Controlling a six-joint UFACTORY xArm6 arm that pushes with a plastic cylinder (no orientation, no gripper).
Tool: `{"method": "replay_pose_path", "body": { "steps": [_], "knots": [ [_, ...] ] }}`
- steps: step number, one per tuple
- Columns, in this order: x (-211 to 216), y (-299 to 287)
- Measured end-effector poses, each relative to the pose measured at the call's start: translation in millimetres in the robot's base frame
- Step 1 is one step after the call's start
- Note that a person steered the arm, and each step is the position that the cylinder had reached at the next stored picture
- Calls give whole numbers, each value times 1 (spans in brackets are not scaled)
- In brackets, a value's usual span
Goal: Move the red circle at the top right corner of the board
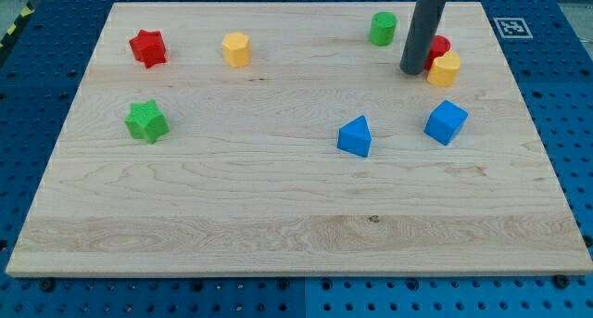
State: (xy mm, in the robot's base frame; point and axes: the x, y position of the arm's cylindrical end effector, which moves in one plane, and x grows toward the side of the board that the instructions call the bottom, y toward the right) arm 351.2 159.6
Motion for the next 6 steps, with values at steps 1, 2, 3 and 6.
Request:
{"method": "replay_pose_path", "body": {
  "steps": [1,2,3,6],
  "knots": [
    [-14,33],
    [-50,67],
    [-52,70],
    [-101,66]
  ]
}}
